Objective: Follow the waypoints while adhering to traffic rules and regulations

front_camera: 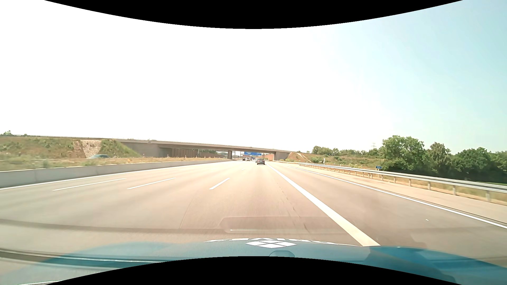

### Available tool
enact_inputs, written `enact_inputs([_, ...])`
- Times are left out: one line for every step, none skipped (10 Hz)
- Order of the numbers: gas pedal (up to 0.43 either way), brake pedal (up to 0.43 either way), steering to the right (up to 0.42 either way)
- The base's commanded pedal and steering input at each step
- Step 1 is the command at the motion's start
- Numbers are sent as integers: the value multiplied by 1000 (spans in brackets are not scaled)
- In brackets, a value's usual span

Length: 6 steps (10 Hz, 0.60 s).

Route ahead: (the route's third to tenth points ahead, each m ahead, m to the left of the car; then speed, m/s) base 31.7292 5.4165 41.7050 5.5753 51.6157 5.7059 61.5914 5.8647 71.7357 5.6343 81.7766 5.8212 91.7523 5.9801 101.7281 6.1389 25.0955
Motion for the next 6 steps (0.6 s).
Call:
enact_inputs([248,0,-1])
enact_inputs([248,0,-1])
enact_inputs([248,0,-1])
enact_inputs([248,0,-2])
enact_inputs([248,0,-1])
enact_inputs([248,0,-1])
